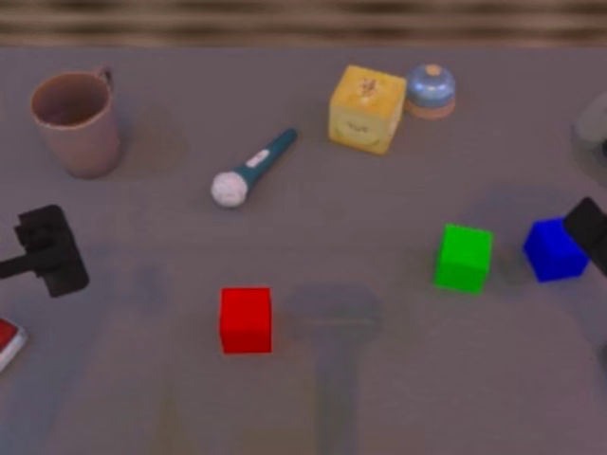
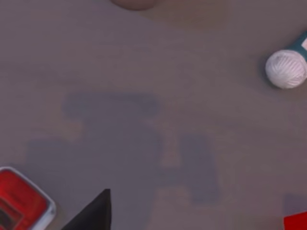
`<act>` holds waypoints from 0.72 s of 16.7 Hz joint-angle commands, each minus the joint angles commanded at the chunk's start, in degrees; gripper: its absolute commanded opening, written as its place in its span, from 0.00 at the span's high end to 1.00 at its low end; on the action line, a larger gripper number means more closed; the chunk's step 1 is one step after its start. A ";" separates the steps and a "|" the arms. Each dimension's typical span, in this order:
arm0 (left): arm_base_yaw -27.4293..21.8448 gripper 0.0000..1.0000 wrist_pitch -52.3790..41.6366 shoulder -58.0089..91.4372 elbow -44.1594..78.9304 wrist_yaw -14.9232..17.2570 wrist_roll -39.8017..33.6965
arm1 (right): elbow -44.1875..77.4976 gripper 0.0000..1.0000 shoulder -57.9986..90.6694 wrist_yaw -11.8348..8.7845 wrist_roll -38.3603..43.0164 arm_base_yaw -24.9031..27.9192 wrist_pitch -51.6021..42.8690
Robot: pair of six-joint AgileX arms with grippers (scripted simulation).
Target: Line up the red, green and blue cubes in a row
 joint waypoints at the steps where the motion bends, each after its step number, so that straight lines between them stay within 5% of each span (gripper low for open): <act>1: 1.65 0.00 2.87 -5.54 -4.21 0.06 2.09 | 4.43 0.00 6.06 -0.02 -2.48 1.09 -3.20; 12: 11.06 0.00 25.67 -42.51 -30.12 1.60 22.42 | 39.27 0.00 48.28 0.13 -21.13 9.21 -25.41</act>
